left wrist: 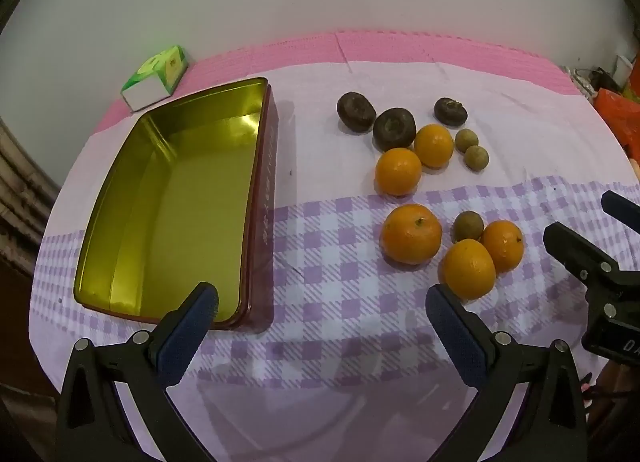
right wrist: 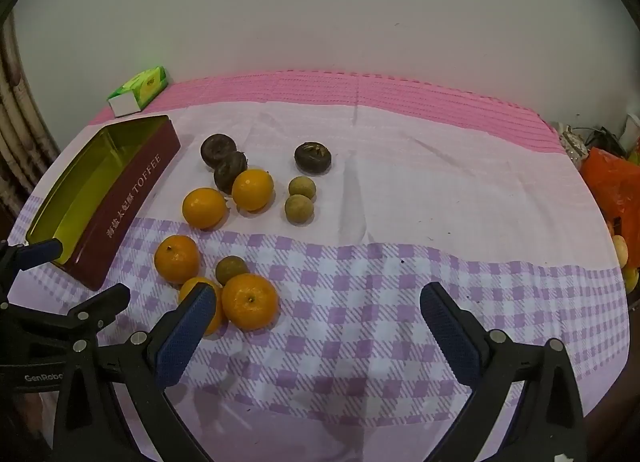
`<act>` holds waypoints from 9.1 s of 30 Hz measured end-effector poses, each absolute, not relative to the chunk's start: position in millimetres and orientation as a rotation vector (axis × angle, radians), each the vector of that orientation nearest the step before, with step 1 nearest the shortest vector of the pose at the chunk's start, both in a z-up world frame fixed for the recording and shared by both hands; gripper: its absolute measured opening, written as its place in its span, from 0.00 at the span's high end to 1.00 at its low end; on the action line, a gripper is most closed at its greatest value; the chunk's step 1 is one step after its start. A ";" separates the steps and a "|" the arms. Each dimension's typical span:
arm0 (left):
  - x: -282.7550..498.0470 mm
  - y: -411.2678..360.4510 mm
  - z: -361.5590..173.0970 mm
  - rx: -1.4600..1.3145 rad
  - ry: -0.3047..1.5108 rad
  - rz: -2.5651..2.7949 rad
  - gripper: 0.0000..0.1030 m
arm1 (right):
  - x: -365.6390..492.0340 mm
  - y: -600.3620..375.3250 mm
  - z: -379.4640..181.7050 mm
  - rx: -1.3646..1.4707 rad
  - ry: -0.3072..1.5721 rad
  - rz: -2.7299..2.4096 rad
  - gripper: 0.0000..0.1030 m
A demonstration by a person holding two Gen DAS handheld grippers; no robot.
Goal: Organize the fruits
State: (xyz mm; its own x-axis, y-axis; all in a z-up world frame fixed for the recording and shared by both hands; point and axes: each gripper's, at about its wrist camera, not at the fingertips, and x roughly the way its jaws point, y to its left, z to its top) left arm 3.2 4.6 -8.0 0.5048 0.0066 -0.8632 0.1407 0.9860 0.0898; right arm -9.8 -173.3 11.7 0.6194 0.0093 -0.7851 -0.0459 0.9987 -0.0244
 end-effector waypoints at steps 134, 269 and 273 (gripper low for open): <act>14.3 -29.0 0.3 0.131 1.126 -0.299 0.01 | 3.3 -179.7 -17.3 -0.056 1.050 0.118 0.66; 62.6 238.2 18.2 -0.008 1.021 0.206 0.22 | 137.4 112.5 -35.5 -0.319 1.035 0.435 0.65; 62.6 238.3 18.2 -0.011 1.022 0.204 0.22 | 137.2 113.3 -35.0 -0.319 1.030 0.437 0.63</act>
State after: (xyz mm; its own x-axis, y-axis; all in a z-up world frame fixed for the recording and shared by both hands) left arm 62.6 238.3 18.2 0.5041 0.1639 -0.8479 -0.1739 0.9810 0.0863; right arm 137.2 113.3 -35.0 0.4417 0.1980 -0.8751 -0.4912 0.8695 -0.0512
